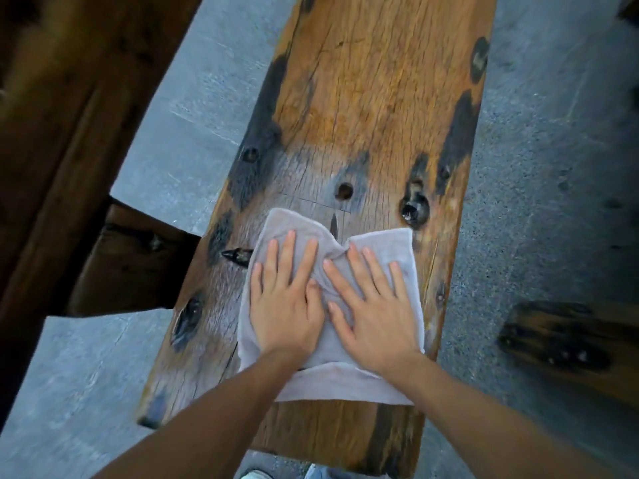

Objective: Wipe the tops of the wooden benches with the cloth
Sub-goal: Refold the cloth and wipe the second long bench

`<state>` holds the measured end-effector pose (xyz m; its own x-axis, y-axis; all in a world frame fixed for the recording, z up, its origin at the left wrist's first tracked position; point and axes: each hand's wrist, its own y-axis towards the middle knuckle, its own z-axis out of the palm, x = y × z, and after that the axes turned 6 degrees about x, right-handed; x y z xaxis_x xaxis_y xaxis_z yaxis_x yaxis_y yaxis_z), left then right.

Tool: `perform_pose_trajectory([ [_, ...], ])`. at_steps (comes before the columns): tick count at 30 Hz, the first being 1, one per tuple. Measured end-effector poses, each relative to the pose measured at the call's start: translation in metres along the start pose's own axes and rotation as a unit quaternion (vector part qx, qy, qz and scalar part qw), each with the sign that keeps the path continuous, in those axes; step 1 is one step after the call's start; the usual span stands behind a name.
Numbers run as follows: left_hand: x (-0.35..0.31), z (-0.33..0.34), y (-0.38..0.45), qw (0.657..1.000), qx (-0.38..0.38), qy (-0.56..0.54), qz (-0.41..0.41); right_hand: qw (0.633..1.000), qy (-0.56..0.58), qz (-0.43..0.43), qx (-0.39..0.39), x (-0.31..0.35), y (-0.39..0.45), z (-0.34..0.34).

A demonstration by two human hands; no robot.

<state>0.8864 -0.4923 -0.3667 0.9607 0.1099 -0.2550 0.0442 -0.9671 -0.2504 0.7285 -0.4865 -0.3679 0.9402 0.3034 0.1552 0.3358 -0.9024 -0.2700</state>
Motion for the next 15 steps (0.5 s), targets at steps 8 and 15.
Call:
perform_pose_trajectory([
  [8,-0.015,-0.026,0.134,0.997,-0.036,-0.002,-0.065,0.997,-0.023,0.063,-0.027,-0.022,0.121,-0.038],
  [15,-0.036,-0.055,0.248,0.997,-0.041,-0.018,-0.062,0.999,-0.004,0.025,-0.029,-0.066,0.227,-0.078],
])
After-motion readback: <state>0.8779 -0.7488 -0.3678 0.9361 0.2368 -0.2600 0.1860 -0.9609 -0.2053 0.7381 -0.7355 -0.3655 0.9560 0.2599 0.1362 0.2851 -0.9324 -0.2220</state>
